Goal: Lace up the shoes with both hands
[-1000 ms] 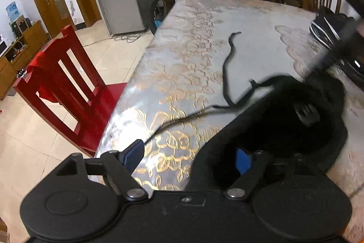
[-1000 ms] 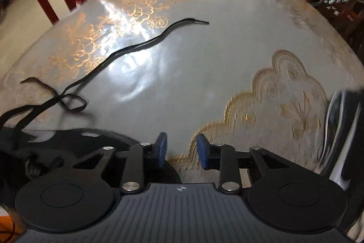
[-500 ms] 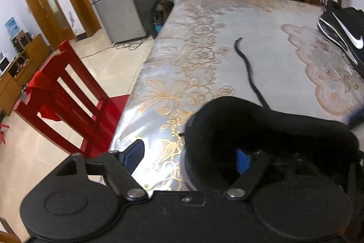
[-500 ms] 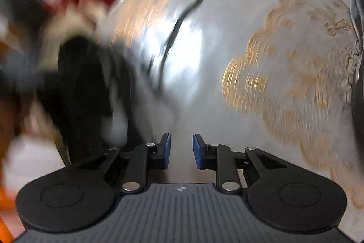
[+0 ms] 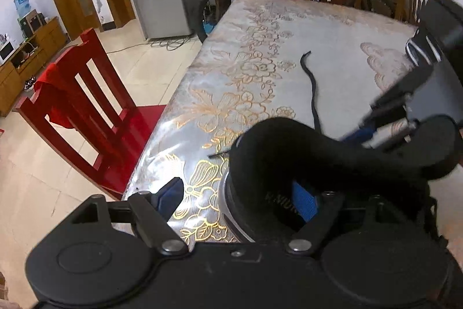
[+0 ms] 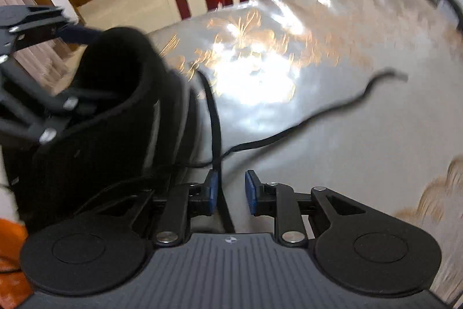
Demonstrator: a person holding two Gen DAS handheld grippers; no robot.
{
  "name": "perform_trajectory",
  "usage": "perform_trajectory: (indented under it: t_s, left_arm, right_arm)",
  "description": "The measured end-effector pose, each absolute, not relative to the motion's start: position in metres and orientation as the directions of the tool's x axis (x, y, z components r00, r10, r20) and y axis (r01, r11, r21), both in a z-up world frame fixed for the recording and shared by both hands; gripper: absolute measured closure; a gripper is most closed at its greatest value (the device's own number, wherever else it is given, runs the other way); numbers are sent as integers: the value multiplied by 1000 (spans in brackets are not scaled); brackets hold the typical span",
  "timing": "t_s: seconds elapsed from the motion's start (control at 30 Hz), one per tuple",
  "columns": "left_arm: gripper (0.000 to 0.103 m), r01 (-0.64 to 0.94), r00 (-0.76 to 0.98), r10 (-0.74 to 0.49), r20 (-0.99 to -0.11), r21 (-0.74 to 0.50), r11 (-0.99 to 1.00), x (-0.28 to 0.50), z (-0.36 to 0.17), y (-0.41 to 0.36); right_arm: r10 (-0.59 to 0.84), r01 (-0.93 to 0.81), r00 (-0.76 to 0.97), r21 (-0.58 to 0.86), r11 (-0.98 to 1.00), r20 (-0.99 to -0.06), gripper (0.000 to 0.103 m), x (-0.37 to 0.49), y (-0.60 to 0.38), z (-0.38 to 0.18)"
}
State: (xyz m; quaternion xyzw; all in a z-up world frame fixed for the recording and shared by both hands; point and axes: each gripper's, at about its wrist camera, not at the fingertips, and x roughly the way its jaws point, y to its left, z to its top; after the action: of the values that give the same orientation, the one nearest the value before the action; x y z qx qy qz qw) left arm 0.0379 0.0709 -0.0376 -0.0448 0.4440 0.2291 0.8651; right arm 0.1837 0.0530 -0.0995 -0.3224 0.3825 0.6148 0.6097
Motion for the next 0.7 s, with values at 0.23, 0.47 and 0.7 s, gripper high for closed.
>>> perform_trajectory:
  t_s: [0.23,0.47,0.7]
  left_arm:
    - [24,-438,494,396,-774,172,883,56,-42,78]
    - [23,-379,526,382,-760,192,905,81,-43,79]
    - [24,-332,533,390,-751,239,913,87,-42,70]
  right_arm:
    - [408,-990,135,-138,23,-903,103,181,34,-100]
    - [166,-981,178,-162,103,-970,103,199,-52,-99]
    - [217,-907,249,-149,393,-944,80,211,-91,-77]
